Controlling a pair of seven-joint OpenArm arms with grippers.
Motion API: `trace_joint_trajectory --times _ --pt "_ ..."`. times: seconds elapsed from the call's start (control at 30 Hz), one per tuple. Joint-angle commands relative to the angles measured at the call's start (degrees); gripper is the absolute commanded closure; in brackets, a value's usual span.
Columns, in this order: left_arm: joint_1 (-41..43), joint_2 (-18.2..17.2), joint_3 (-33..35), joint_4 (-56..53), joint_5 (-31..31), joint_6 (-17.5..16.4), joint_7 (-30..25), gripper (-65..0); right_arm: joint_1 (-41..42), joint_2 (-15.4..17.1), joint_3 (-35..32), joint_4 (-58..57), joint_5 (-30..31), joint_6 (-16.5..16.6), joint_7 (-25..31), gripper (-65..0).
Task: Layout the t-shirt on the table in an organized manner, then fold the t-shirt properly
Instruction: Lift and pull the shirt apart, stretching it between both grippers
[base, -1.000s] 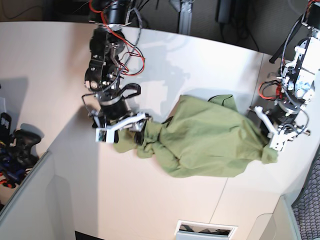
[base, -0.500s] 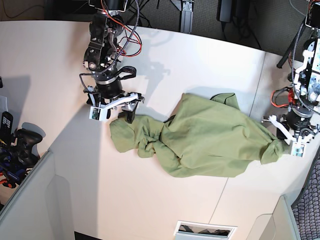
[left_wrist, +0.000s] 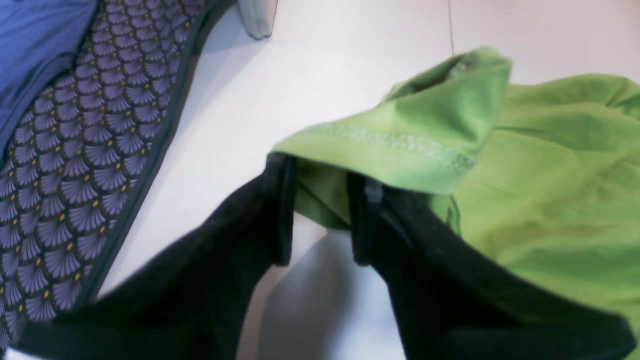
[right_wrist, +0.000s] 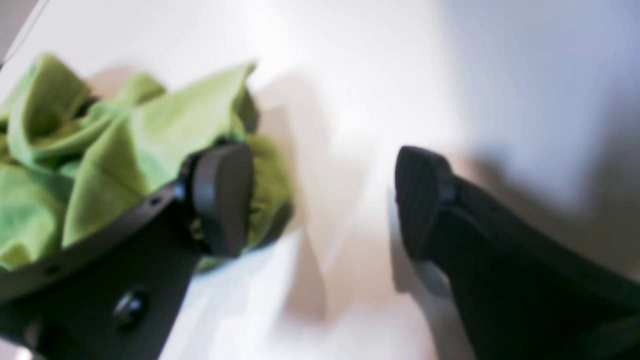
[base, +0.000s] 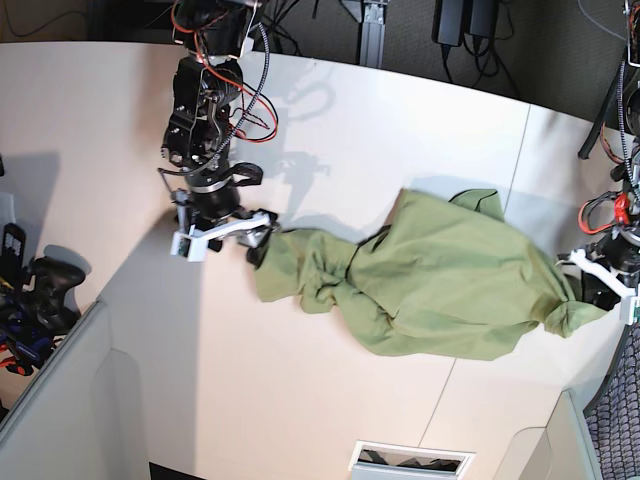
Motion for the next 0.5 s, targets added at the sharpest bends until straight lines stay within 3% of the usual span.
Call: trace_joint_trajectory --times 0.0,0.17,0.23,0.33,0.47 --pt "-0.96 -0.94 -0.42 1.01 -0.02 -0.70 -1.36 -21.5 2.05 -0.24 -0.79 -0.55 0.59 0.87 2.47 -43.8" --pt "-0.94 -0.94 -0.44 1.01 0.00 -0.68 -1.27 -21.5 3.74 -1.29 -1.75 -4.79 0.61 0.87 3.50 -43.0" --pt "-0.94 -0.94 -0.44 1.01 0.00 -0.68 -1.31 -21.5 3.69 -1.64 -2.10 -5.01 0.57 0.85 4.00 -32.5" --pt "-0.96 -0.92 -0.44 1.01 -0.02 -0.68 -1.62 -21.5 3.87 -2.05 -2.12 -4.98 0.59 1.57 6.29 0.0" --pt "-0.96 -0.94 -0.42 1.01 0.00 -0.68 -1.97 -21.5 4.63 -1.88 -2.12 -4.46 0.61 4.26 8.66 0.0"
